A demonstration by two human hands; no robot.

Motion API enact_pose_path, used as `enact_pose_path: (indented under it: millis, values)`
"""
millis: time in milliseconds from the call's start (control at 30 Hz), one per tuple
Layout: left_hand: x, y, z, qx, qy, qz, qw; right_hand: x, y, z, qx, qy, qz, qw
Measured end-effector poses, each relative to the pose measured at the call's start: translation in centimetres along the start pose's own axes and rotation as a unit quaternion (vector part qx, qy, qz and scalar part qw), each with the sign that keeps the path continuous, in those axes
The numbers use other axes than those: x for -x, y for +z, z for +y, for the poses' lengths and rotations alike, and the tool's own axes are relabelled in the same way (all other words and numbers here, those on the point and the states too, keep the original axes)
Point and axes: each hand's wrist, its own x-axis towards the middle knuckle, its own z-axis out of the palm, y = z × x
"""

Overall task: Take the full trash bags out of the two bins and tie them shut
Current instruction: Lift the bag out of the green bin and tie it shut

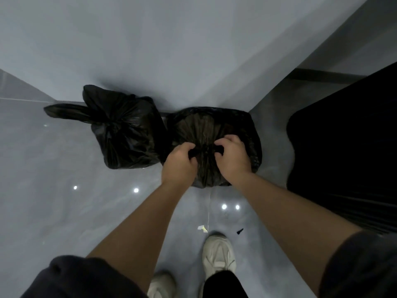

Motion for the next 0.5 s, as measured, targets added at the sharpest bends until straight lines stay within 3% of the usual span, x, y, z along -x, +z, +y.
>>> enact_pose_path:
  millis: [200,500]
  values:
    - [9.7,-7.1,3.2,0.026,0.025,-0.027,0.999,9.7,-3.7,-3.6,-0.065,0.051,0.005,0.997]
    - [30.3,-21.9,13.3,0.106,-0.005,0.003,0.994,33.3,-14.1,-11.6,-0.231,0.102,-0.048,0.966]
